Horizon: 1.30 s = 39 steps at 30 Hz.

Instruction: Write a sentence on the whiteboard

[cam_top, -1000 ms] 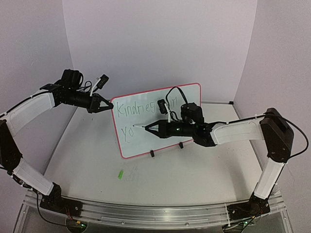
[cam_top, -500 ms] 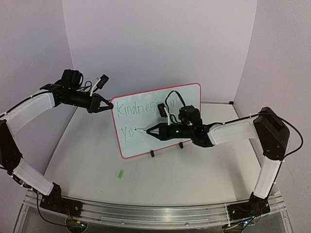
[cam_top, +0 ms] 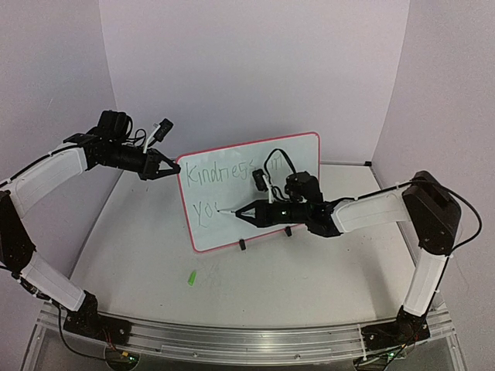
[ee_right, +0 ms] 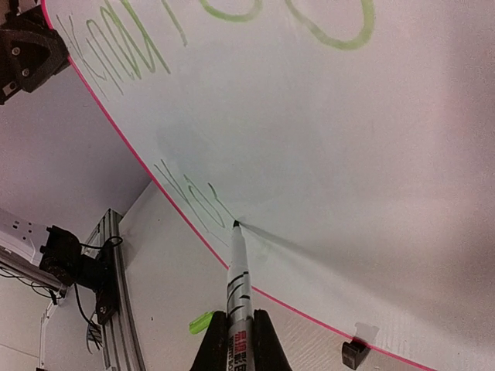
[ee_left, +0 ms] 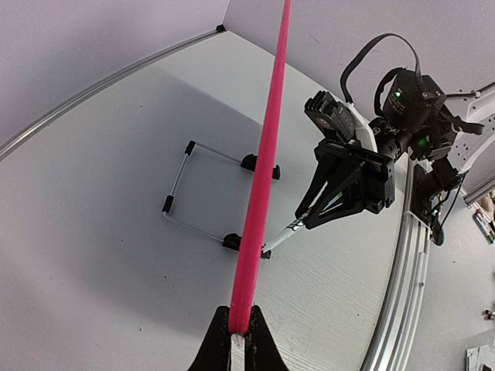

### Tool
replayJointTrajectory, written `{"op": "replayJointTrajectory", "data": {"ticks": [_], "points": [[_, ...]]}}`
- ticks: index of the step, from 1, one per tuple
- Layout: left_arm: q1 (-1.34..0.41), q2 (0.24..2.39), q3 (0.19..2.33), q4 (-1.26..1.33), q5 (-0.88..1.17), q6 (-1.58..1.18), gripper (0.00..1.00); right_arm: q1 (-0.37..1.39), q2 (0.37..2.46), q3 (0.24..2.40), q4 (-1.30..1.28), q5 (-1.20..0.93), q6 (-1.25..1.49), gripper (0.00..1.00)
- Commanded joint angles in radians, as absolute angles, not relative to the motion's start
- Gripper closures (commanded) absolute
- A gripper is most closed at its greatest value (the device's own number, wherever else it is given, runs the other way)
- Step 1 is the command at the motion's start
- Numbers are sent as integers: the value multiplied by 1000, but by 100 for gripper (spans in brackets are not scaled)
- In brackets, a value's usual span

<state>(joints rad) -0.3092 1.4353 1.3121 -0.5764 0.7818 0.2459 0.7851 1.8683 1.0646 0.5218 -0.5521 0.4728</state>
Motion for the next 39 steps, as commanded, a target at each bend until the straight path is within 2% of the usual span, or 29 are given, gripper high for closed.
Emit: {"op": "replayJointTrajectory", "data": {"ticks": [1, 18, 39], "points": [[-321, 1411, 1314, -563, 799, 259, 100, 773, 1869, 1051, 538, -518, 474, 100], [-322, 1410, 1314, -563, 799, 259, 100, 747, 1789, 1075, 535, -497, 461, 100], [-323, 1411, 1315, -564, 799, 259, 100, 746, 1858, 1034, 535, -496, 469, 100]]}}
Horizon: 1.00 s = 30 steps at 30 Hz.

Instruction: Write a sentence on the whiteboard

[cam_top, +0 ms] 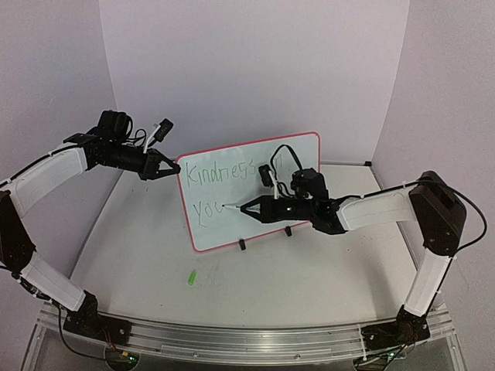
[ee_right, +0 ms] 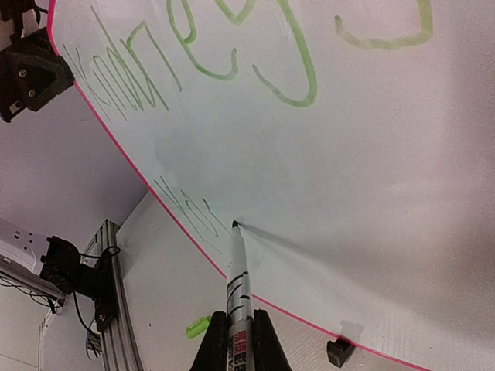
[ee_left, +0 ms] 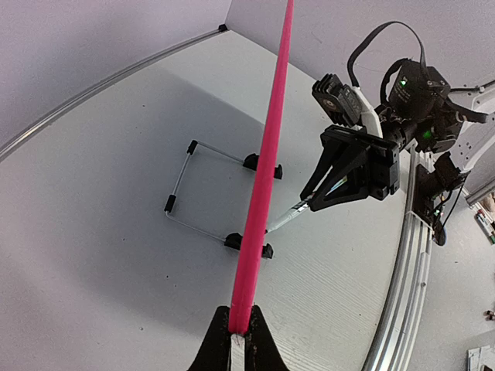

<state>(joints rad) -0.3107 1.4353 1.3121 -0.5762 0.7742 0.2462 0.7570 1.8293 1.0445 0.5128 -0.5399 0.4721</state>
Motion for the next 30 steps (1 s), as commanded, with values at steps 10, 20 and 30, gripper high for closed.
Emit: {"op": "replayJointTrajectory", "data": {"ticks": [10, 20, 30], "points": [[-322, 1413, 1315, -565, 798, 260, 100, 746, 1844, 1014, 533, -473, 464, 100], [-322, 1412, 1315, -565, 799, 260, 100, 746, 1757, 1011, 532, -487, 458, 100], [-324, 1415, 1315, -565, 799, 259, 100, 747, 1768, 1063, 516, -549, 451, 100]]}}
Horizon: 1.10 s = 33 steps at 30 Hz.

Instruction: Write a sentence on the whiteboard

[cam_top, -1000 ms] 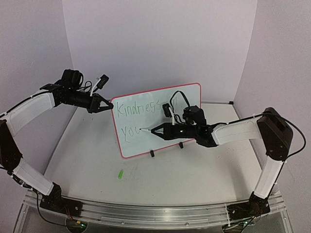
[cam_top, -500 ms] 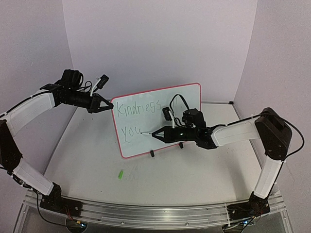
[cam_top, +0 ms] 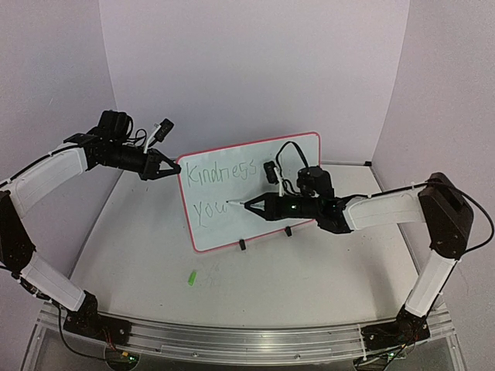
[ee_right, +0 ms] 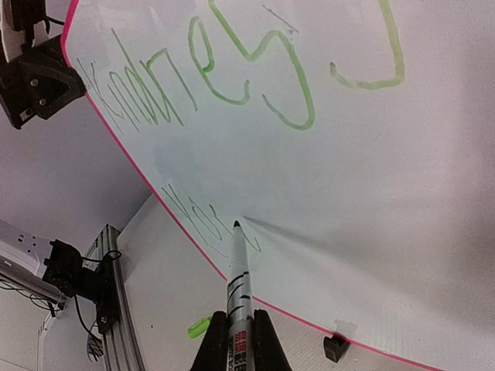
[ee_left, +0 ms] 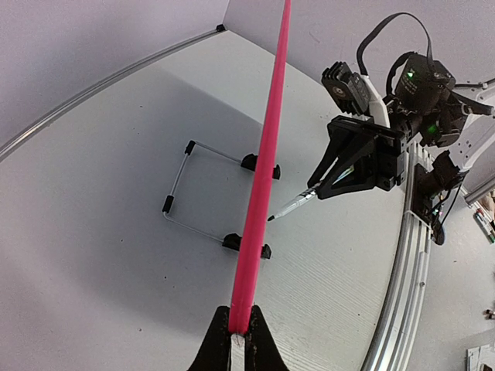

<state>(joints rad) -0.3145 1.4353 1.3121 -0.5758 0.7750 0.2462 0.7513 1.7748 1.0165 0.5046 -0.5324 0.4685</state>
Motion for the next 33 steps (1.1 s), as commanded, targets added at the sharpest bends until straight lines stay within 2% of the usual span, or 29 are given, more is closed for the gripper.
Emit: {"op": "replayJointTrajectory", "data": {"ticks": [1, 20, 33], "points": [[-324, 1415, 1315, -565, 799, 259, 100, 747, 1774, 1069, 515, -545, 452, 100], [-326, 1418, 1315, -565, 799, 258, 100, 746, 1738, 1018, 493, -394, 466, 100], [-327, 1414, 1315, -565, 798, 259, 100, 746, 1794, 981, 477, -442, 462, 100]]}}
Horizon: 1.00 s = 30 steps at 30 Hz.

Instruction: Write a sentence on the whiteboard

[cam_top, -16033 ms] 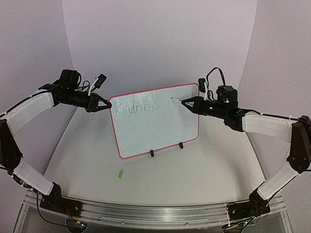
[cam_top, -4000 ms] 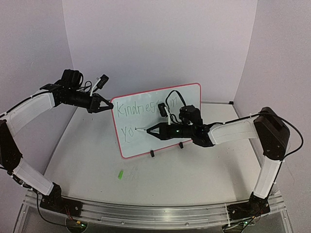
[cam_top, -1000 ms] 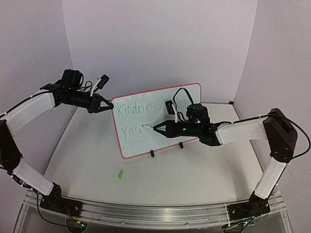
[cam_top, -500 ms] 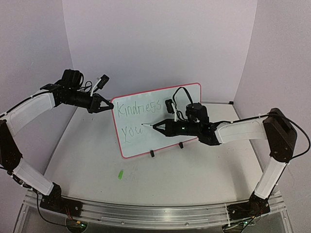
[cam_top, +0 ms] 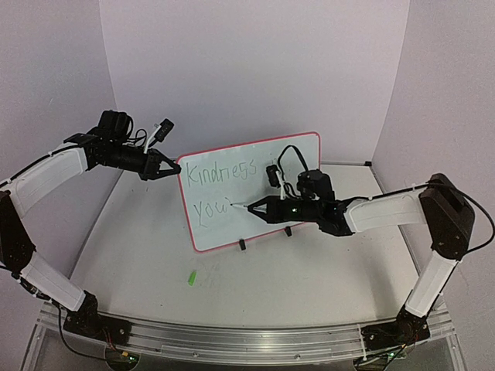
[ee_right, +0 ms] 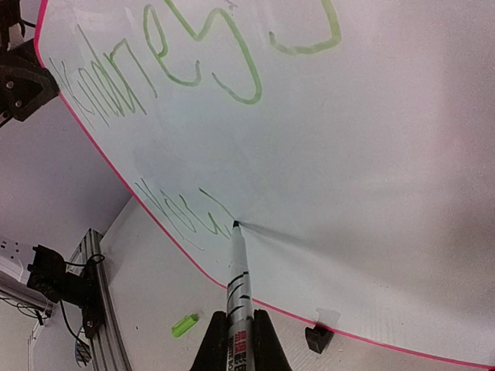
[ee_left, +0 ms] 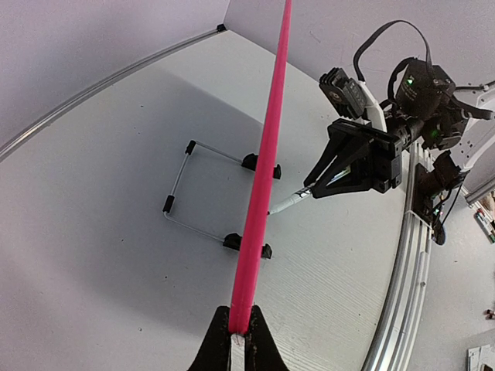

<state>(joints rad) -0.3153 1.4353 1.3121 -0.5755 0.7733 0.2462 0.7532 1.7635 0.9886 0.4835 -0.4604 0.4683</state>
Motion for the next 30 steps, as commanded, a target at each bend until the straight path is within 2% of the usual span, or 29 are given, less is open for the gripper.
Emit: {"op": "replayJointTrajectory", "data": {"ticks": [1, 30], "points": [[-327, 1414, 1315, -565, 798, 259, 100, 745, 1800, 976, 476, -442, 462, 100], [-331, 1410, 1315, -567, 792, 261, 100, 745, 1762, 1017, 565, -430, 502, 100]]}}
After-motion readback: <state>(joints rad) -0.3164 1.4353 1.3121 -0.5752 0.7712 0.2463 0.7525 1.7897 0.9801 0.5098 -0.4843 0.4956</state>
